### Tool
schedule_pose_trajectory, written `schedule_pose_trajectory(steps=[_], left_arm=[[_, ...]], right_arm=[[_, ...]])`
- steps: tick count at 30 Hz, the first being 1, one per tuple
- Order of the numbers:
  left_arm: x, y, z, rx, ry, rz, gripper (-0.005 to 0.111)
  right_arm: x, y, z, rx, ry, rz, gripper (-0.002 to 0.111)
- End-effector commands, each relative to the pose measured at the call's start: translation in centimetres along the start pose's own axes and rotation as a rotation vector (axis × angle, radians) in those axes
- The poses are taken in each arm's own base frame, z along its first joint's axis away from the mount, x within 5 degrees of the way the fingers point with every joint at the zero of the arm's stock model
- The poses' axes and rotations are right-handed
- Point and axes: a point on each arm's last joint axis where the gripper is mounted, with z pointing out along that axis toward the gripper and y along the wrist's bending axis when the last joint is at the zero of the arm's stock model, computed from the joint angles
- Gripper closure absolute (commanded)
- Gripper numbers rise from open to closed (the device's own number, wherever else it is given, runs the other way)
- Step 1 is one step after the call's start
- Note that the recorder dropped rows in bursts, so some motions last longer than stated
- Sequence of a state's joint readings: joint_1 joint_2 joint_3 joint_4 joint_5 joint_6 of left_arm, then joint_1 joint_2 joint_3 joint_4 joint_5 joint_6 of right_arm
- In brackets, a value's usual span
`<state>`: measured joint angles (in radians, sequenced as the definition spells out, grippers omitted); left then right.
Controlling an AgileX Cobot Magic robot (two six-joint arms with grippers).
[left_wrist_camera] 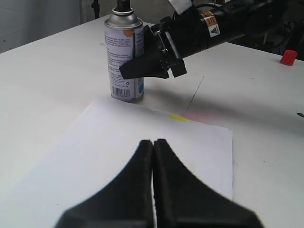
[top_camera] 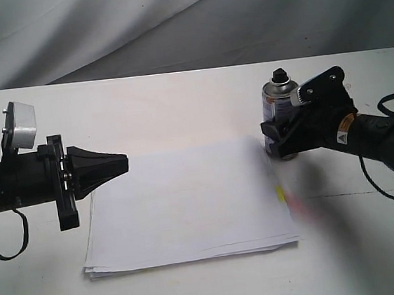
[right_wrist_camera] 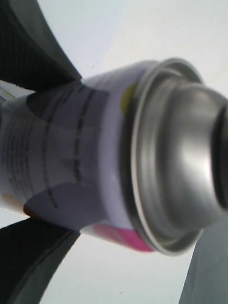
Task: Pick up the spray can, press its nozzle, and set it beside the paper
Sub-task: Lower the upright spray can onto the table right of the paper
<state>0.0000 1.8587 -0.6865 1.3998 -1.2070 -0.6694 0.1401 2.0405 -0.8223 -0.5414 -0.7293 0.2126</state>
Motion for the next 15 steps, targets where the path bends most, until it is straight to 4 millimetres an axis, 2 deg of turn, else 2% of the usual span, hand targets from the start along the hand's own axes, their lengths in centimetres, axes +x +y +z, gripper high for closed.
schedule_pose_trajectory(steps=[1,4,12,15], left_arm=[[-0.16,-0.31,-0.11,0.012,-0.008,-0.003,0.107],[-0.16,-0.31,-0.11,0.012,-0.008,-0.003,0.107],[-0.15,-0.32,-0.11,0.013,-0.007,0.006,0.107],[-0.15,-0.32,-0.11,0.013,-0.007,0.009,0.107]], right_arm=[[-0.58,-0.14,-0.17,0.010,-0.039,0.013,0.107],[-0.55,-0.13,-0.17,0.009,-0.036,0.011,0.096],[-0.51,-0.09,-0.17,0.004,-0.032,0.001,0.041],[-0.55,-0.13,-0.15,0.007,-0.032,0.003,0.031]])
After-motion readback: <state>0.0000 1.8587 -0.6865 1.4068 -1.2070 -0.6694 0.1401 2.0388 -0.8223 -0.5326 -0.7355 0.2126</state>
